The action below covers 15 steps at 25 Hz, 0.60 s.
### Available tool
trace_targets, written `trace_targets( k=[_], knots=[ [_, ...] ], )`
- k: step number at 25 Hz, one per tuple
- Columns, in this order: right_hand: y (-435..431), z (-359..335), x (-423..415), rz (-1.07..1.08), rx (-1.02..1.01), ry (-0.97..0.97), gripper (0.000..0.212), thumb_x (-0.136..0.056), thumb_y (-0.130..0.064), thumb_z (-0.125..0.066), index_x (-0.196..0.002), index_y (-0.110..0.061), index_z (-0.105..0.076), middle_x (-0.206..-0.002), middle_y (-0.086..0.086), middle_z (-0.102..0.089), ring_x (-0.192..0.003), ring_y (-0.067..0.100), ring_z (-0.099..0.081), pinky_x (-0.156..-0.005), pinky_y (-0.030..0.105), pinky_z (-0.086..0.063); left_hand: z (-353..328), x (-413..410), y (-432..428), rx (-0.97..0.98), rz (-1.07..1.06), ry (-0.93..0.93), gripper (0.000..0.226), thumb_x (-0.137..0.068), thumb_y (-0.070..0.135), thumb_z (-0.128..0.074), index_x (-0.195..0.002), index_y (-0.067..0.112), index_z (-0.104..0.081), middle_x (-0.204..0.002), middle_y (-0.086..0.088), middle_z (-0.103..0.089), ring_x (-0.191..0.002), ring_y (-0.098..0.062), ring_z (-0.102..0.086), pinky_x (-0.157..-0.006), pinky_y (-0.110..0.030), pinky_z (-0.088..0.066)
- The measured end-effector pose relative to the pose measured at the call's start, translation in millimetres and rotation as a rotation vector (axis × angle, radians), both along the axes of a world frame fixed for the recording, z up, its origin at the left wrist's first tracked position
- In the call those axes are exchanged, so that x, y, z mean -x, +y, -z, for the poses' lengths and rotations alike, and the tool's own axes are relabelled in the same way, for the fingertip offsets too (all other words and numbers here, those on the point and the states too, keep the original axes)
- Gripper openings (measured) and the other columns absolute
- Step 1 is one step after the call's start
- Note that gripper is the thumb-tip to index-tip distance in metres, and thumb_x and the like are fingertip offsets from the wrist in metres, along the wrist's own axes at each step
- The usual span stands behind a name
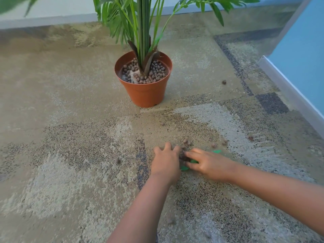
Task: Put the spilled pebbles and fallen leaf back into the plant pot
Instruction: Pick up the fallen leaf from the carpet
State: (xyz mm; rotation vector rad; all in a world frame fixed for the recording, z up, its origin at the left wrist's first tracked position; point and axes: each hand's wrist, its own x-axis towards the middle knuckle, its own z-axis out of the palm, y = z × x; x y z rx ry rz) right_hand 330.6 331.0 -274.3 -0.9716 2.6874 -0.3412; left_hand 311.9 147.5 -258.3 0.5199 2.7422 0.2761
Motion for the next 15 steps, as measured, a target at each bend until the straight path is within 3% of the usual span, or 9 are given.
trace_targets(
  k=[1,3,6,7,9,11,13,15],
  knots=[
    [1.7,1.0,4.2,-0.034,0.007,0.01,0.064,-0.091,-0.058,-0.013,-0.136,-0.025,-0.043,-0.11,-0.01,-0.043,-0.089,0.003,-0.052,-0.072,0.011,-0.041,-2.8,5.3,4.1,0.064,0.04,-0.017,0.047,-0.09,0.026,-0.06,-0.132,0.02,-0.041,-0.128,-0.008,-0.044,-0.108,-0.031,-0.043,-0.089,-0.039,-0.045],
    [4.0,-3.3,13.2,-0.032,0.009,0.008,0.061,-0.089,-0.06,-0.019,-0.126,-0.027,-0.054,-0.105,-0.011,-0.048,-0.086,0.0,-0.052,-0.066,0.008,-0.038,-7.4,15.0,10.9,0.106,0.05,-0.096,0.049,-0.089,0.024,-0.063,-0.132,0.017,-0.041,-0.128,-0.01,-0.045,-0.109,-0.032,-0.05,-0.093,-0.041,-0.046],
    [0.7,-12.7,27.6,-0.032,-0.028,-0.062,0.041,-0.096,-0.042,-0.035,-0.113,-0.018,-0.065,-0.113,-0.002,-0.059,-0.095,0.011,-0.059,-0.081,0.024,-0.052,-9.2,15.5,13.1,0.001,-0.02,-0.107,0.038,-0.088,0.014,-0.062,-0.124,0.014,-0.049,-0.122,-0.011,-0.05,-0.104,-0.032,-0.056,-0.09,-0.041,-0.049],
    [-0.1,-13.5,30.0,0.008,-0.022,-0.088,0.039,-0.097,-0.04,-0.038,-0.109,-0.017,-0.067,-0.115,0.0,-0.062,-0.094,0.01,-0.061,-0.084,0.024,-0.053,-8.4,13.8,11.9,-0.055,-0.055,-0.082,0.032,-0.088,0.01,-0.062,-0.119,0.013,-0.053,-0.118,-0.011,-0.053,-0.1,-0.03,-0.058,-0.087,-0.04,-0.052],
    [0.1,-19.2,32.2,0.15,0.063,-0.144,0.029,-0.095,-0.034,-0.049,-0.104,-0.017,-0.071,-0.11,-0.003,-0.068,-0.08,-0.003,-0.062,-0.079,0.013,-0.052,-4.4,9.5,7.9,-0.147,-0.113,-0.024,0.023,-0.086,0.003,-0.063,-0.108,0.01,-0.061,-0.108,-0.009,-0.059,-0.091,-0.025,-0.062,-0.083,-0.037,-0.056],
    [3.5,-25.3,36.1,0.359,0.232,-0.265,0.014,-0.089,-0.029,-0.061,-0.097,-0.026,-0.072,-0.089,-0.006,-0.072,-0.061,-0.003,-0.061,-0.062,0.012,-0.052,-3.5,9.3,3.7,-0.196,-0.16,-0.01,0.017,-0.084,0.001,-0.067,-0.099,0.01,-0.07,-0.1,-0.006,-0.063,-0.082,-0.02,-0.062,-0.077,-0.031,-0.058],
    [7.5,-33.3,43.3,0.483,0.376,-0.33,0.011,-0.083,-0.026,-0.069,-0.09,-0.034,-0.072,-0.077,-0.01,-0.071,-0.06,0.001,-0.062,-0.056,0.014,-0.052,-3.3,13.1,-2.5,-0.233,-0.207,-0.026,0.016,-0.081,0.004,-0.074,-0.093,0.015,-0.076,-0.094,-0.003,-0.068,-0.073,-0.014,-0.059,-0.069,-0.021,-0.054],
    [10.5,-42.8,53.3,0.574,0.486,-0.351,0.013,-0.08,-0.024,-0.072,-0.089,-0.032,-0.075,-0.076,-0.012,-0.072,-0.069,0.008,-0.067,-0.063,0.021,-0.057,-2.2,17.2,-10.0,-0.31,-0.264,-0.072,0.019,-0.078,0.006,-0.079,-0.091,0.02,-0.078,-0.09,0.004,-0.07,-0.068,-0.008,-0.056,-0.067,-0.012,-0.048]
  ],
)
